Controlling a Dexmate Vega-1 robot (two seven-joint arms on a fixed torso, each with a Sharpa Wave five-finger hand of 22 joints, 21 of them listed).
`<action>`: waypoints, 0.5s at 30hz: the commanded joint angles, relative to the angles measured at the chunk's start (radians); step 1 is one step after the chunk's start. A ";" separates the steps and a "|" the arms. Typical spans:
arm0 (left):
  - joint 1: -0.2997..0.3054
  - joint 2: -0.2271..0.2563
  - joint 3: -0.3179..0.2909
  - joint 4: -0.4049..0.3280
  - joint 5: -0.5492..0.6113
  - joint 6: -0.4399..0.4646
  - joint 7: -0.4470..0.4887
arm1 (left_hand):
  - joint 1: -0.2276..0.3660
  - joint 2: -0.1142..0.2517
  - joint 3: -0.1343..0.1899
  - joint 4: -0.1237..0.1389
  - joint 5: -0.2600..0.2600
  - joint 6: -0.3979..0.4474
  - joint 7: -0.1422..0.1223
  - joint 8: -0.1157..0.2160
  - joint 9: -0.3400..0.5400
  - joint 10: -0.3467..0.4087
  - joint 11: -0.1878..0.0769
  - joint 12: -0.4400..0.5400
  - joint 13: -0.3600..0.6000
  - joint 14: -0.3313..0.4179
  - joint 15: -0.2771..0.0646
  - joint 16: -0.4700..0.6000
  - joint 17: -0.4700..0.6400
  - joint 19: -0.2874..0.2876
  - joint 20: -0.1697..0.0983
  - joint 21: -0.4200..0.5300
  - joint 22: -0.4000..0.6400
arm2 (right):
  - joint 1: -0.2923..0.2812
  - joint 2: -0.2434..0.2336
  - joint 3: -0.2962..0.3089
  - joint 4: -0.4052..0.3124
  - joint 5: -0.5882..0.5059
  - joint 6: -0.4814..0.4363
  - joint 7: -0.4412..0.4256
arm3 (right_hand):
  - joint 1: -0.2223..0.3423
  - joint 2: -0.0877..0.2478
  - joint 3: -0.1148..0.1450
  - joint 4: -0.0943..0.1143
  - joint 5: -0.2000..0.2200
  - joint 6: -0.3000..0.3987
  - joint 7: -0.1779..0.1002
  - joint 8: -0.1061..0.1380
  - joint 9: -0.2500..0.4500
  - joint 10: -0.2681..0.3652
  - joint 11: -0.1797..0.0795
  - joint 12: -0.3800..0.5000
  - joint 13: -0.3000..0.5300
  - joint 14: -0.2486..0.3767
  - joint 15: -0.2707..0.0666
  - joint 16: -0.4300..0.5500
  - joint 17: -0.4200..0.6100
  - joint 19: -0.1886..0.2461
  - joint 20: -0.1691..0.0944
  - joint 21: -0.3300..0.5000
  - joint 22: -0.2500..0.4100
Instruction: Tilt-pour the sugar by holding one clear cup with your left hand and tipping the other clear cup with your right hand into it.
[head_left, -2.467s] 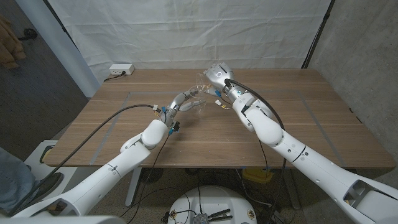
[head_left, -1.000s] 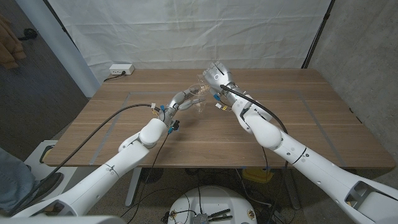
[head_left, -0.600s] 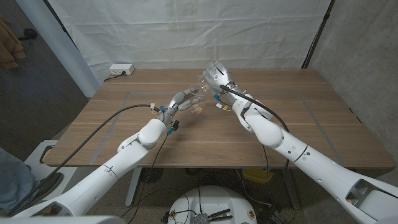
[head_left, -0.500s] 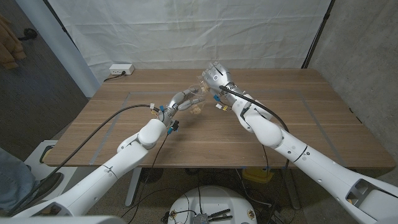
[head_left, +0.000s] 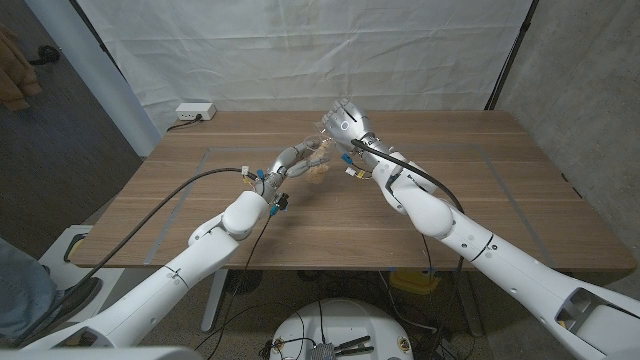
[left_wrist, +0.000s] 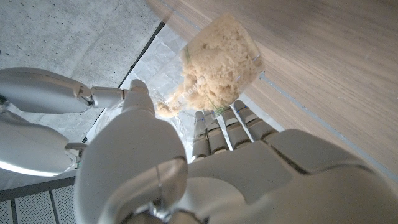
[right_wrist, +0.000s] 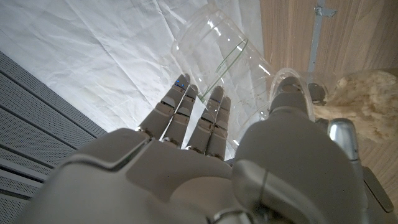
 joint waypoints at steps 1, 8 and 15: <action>0.012 0.005 0.000 -0.019 0.007 0.011 0.011 | 0.004 -0.002 -0.005 -0.004 -0.001 0.007 -0.003 0.005 0.002 0.006 -0.005 0.000 0.005 0.007 -0.010 0.002 0.001 0.011 -0.010 0.000 0.001 | 0.009 0.009 -0.006 0.012 0.006 -0.001 -0.021 | 0.019 0.027 0.014 0.012 0.002 0.103 -0.092 0.003 0.004 0.005 -0.005 -0.001 0.001 -0.003 -0.153 0.003 0.003 -0.006 -0.133 0.001 0.001; 0.014 0.007 -0.001 -0.024 0.010 0.014 0.016 | 0.005 -0.003 -0.007 -0.005 -0.001 0.006 -0.001 0.004 0.002 0.005 -0.007 -0.001 0.005 0.007 -0.009 0.001 0.001 0.011 -0.009 0.000 0.001 | 0.003 0.017 -0.005 0.008 0.010 -0.013 -0.021 | 0.019 0.028 0.014 0.015 0.001 0.105 -0.091 0.003 0.004 0.005 -0.005 -0.002 0.001 -0.003 -0.154 0.004 0.003 -0.006 -0.133 0.002 0.002; 0.013 0.006 0.001 -0.027 0.013 0.026 0.019 | 0.006 -0.004 -0.008 -0.005 -0.001 0.011 -0.002 0.005 0.002 0.005 -0.005 -0.002 0.005 0.008 -0.009 0.001 0.001 0.012 -0.009 0.000 0.001 | -0.013 0.023 -0.002 -0.004 0.051 -0.018 -0.055 | 0.021 0.031 0.014 0.019 -0.003 0.102 -0.081 -0.002 0.004 0.000 0.012 -0.006 0.001 0.010 -0.162 0.010 0.004 0.012 -0.144 0.010 0.002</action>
